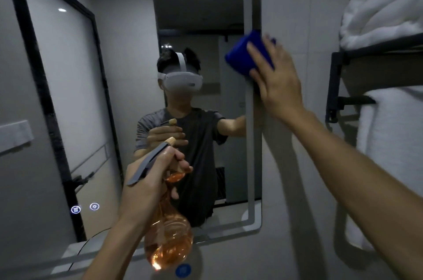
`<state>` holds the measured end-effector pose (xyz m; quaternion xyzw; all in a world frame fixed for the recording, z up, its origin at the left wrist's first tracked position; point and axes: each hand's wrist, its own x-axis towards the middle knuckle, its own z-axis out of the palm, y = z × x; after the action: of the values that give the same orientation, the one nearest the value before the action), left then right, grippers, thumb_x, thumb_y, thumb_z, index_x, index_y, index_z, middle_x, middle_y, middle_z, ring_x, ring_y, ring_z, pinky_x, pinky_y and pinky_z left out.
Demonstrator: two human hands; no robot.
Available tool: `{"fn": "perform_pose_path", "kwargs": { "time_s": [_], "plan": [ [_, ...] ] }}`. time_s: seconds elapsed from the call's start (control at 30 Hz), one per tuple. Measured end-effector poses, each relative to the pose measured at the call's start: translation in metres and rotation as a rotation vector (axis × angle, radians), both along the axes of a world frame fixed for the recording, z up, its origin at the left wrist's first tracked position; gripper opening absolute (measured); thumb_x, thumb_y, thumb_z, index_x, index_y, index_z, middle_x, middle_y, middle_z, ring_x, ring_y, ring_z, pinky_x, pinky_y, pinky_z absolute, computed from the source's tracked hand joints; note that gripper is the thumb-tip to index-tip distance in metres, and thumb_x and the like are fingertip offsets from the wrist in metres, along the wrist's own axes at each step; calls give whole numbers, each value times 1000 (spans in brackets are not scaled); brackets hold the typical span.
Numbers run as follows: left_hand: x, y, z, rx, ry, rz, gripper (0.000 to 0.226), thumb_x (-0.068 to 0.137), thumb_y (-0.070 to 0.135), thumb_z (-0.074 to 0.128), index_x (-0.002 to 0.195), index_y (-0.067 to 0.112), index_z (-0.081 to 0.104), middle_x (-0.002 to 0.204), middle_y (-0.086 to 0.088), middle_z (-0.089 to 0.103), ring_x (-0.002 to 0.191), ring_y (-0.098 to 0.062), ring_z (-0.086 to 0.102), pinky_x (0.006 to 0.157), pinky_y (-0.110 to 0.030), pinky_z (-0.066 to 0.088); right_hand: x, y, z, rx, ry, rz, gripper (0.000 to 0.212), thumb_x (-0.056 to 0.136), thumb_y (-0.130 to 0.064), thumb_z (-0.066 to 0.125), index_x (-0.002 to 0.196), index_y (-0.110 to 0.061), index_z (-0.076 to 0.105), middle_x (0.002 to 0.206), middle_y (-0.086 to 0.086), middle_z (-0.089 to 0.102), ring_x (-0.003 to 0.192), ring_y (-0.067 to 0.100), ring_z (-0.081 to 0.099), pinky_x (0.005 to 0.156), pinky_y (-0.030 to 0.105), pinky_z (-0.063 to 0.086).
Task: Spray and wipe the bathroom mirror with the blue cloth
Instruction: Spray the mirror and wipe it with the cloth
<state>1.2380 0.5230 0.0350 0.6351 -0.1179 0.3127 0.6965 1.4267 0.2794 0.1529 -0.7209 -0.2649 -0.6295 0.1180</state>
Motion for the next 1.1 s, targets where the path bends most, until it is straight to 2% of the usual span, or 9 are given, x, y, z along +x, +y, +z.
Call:
{"fn": "perform_pose_path", "kwargs": {
  "time_s": [0.1,0.17,0.4,0.53,0.63,0.7,0.8,1.0,1.1],
  "plan": [
    [6,-2,-3,20,0,-18,23,91,35,65,86,14,75,83,-16,73,72,-22,72,46,-33,49,-2,8,43,97,34,0,51,106,-34,35,155,-23,29,163,12,23,148,38,22,120,50,24],
    [7,-3,-6,21,-3,-10,25,92,35,66,86,13,75,83,-16,73,72,-22,71,46,-33,48,-4,23,36,135,26,3,51,106,-35,35,155,-23,30,163,12,23,149,38,20,120,47,23],
    [8,-4,-39,38,69,47,25,96,22,57,86,6,73,77,-11,75,69,-18,72,49,-34,48,-10,29,-106,53,44,42,48,105,-28,43,151,-19,39,161,14,26,150,41,16,120,53,25],
    [9,-5,-71,29,132,57,27,95,23,58,88,2,73,80,-18,75,76,-30,73,56,-30,50,-22,26,-184,48,173,88,53,101,-18,45,153,-23,34,163,10,20,152,38,9,118,56,29],
    [10,-5,-99,12,209,40,27,96,29,62,89,6,74,84,-21,74,85,-39,72,70,-45,54,-28,31,-216,75,245,76,58,100,-13,51,154,-23,32,164,9,17,152,38,8,118,53,24],
    [7,-6,-114,-18,262,12,28,93,34,65,91,7,73,86,-21,74,87,-38,71,85,-53,55,-32,34,-227,91,282,70,63,99,-12,55,154,-25,29,165,9,15,152,39,9,118,52,25],
    [3,-8,-131,-20,324,29,30,97,28,60,95,1,71,87,-23,74,88,-36,72,92,-51,55,-38,36,-237,101,317,71,62,99,-12,55,154,-24,29,164,10,17,151,41,12,115,58,32],
    [-8,-10,-140,-17,397,31,31,100,27,56,103,-2,69,89,-23,73,85,-38,68,85,-66,49,-52,33,-240,40,364,4,55,102,-27,44,155,-21,30,164,13,19,149,42,17,115,62,27],
    [-10,-9,-139,-8,404,28,29,99,29,57,102,2,70,90,-20,73,89,-41,69,86,-67,49,-59,21,-231,-66,313,-127,60,99,-30,48,156,-28,29,164,7,22,144,41,28,106,54,30]
  ]
}}
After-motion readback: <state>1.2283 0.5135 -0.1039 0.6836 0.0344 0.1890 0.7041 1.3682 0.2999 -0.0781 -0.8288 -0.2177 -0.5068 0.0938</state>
